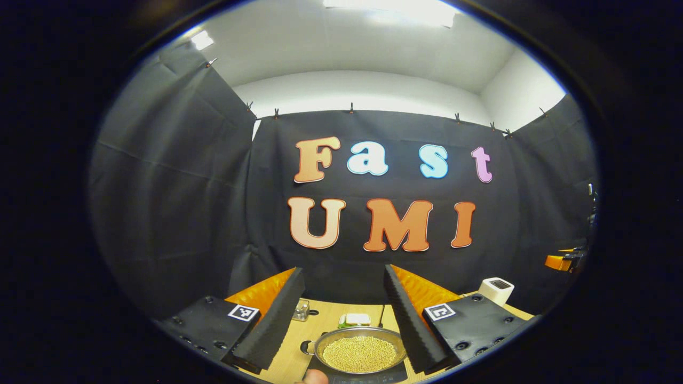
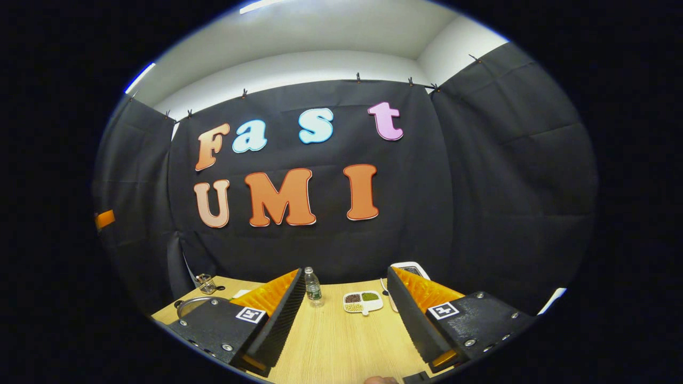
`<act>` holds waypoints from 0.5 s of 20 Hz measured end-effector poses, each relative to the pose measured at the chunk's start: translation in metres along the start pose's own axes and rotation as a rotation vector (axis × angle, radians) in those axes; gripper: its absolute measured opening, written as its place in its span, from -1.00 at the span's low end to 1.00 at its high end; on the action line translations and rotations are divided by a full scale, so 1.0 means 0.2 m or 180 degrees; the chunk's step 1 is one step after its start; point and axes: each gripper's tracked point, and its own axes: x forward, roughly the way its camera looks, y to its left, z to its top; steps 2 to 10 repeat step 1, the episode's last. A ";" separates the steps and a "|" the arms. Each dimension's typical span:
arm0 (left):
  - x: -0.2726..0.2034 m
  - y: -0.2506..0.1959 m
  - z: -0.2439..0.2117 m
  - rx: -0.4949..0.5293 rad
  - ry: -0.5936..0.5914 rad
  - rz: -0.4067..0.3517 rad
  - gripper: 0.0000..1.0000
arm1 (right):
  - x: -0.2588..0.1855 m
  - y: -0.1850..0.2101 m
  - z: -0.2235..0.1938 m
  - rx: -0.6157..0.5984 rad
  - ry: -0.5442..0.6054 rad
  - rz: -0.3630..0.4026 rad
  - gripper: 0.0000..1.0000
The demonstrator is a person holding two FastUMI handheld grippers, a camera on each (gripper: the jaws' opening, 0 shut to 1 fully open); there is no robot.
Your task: First push the handle of the pot to place it horizontally, then grasp the pot with both hands and set it on the induction cooktop.
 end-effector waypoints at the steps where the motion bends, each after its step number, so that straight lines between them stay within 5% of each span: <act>1: 0.00 -0.01 0.00 0.0003 0.0003 -0.0001 0.94 | 0.00 -0.01 0.00 0.0022 -0.0004 -0.0003 0.90; 10: 0.00 -0.01 0.00 0.0003 0.0003 -0.0001 0.94 | 0.00 -0.01 0.00 0.0022 -0.0004 -0.0003 0.90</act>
